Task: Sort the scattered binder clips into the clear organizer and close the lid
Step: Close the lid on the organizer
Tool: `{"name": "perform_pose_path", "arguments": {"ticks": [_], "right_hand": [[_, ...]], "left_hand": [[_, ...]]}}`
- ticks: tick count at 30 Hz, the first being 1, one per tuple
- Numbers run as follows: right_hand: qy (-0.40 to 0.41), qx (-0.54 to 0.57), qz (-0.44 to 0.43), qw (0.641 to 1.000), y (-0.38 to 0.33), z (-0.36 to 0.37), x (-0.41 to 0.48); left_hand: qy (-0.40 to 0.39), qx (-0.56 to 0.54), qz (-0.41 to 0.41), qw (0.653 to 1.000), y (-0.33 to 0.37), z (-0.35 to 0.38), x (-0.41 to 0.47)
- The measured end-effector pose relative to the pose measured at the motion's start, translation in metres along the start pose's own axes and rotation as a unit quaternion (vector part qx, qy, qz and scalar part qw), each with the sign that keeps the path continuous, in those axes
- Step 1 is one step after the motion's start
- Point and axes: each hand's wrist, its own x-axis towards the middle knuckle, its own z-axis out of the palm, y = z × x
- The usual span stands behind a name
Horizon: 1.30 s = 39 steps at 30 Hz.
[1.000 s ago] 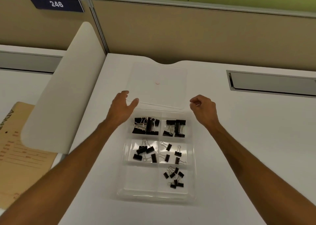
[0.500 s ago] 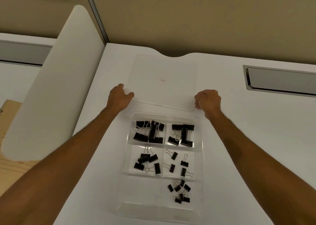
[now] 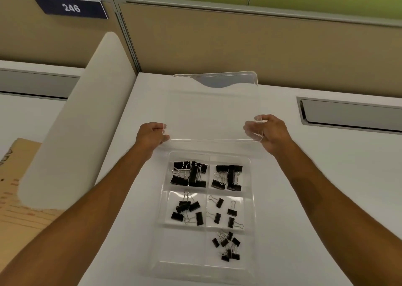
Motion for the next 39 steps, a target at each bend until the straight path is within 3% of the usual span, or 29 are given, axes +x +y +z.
{"name": "perform_pose_path", "arguments": {"ticks": [7,12,15,19,21,23,26,28,29,33,36,39], "right_hand": [[-0.026,-0.031,-0.192,0.981,-0.053,0.005,-0.069],[0.023,-0.199,-0.385,0.901,-0.051,0.006,-0.113],[0.049,-0.281,-0.477,0.831,-0.041,0.004,-0.142],[0.033,-0.388,-0.62,0.681,-0.012,-0.007,-0.167],[0.019,-0.436,-0.664,0.607,0.008,-0.015,-0.174],[0.002,-0.481,-0.686,0.546,0.027,-0.022,-0.183],[-0.032,-0.527,-0.687,0.499,0.053,-0.032,-0.193],[-0.067,-0.55,-0.649,0.521,0.067,-0.04,-0.2],[-0.078,-0.553,-0.616,0.555,0.075,-0.044,-0.205],[-0.023,-0.439,-0.491,0.753,0.097,-0.057,-0.218],[0.044,-0.347,-0.358,0.866,0.11,-0.065,-0.214],[0.026,-0.226,-0.192,0.955,0.124,-0.073,-0.21]], "left_hand": [[-0.013,-0.05,0.043,0.998,0.049,-0.005,-0.038],[-0.069,-0.184,0.087,0.977,0.087,-0.011,-0.084],[-0.162,-0.318,0.058,0.932,0.104,-0.019,-0.116],[-0.262,-0.423,0.011,0.867,0.107,-0.035,-0.15],[-0.284,-0.421,0.009,0.861,0.098,-0.04,-0.161],[-0.272,-0.397,0.009,0.877,0.086,-0.041,-0.169],[-0.242,-0.38,-0.004,0.893,0.06,-0.04,-0.179],[-0.244,-0.368,-0.004,0.897,0.042,-0.041,-0.182],[-0.246,-0.358,-0.002,0.901,0.034,-0.043,-0.184],[-0.241,-0.314,0.003,0.918,0.007,-0.046,-0.195],[-0.231,-0.288,0.003,0.929,-0.014,-0.047,-0.205],[-0.221,-0.241,0.006,0.945,-0.039,-0.047,-0.213]]}}
